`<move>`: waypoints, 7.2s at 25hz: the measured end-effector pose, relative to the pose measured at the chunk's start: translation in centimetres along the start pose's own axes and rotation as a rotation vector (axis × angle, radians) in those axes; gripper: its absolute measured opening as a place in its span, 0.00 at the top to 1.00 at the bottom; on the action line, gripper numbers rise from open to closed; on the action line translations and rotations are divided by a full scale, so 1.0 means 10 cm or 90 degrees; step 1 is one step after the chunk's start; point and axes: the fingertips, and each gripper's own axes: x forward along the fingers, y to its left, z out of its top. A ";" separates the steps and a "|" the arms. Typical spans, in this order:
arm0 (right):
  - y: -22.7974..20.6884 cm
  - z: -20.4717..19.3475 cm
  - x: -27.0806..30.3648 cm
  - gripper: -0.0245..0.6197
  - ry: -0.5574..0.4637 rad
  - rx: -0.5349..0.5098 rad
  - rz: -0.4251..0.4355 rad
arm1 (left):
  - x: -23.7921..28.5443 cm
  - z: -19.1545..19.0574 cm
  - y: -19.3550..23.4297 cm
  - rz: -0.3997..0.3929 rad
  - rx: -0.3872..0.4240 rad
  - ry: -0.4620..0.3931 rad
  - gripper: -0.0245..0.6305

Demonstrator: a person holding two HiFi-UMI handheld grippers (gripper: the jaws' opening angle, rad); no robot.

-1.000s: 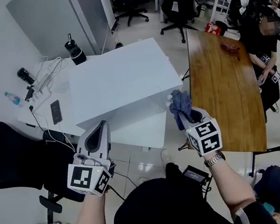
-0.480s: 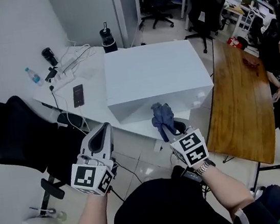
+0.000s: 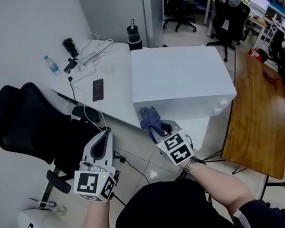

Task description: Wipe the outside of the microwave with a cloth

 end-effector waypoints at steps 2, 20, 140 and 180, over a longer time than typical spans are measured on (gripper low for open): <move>0.05 -0.01 0.17 0.86 0.004 -0.001 0.006 | -0.06 -0.01 0.07 0.014 -0.001 0.004 0.96; -0.39 -0.19 0.68 0.86 0.036 0.061 -0.046 | 0.00 -0.11 0.26 0.018 0.014 0.040 0.96; -1.00 0.33 -2.33 0.96 -0.209 -0.091 0.190 | 0.54 -0.58 -1.81 0.066 0.027 0.077 0.84; -1.83 1.73 -0.25 0.96 -0.246 0.026 0.016 | 2.18 -1.80 0.54 -0.111 -0.053 0.217 0.84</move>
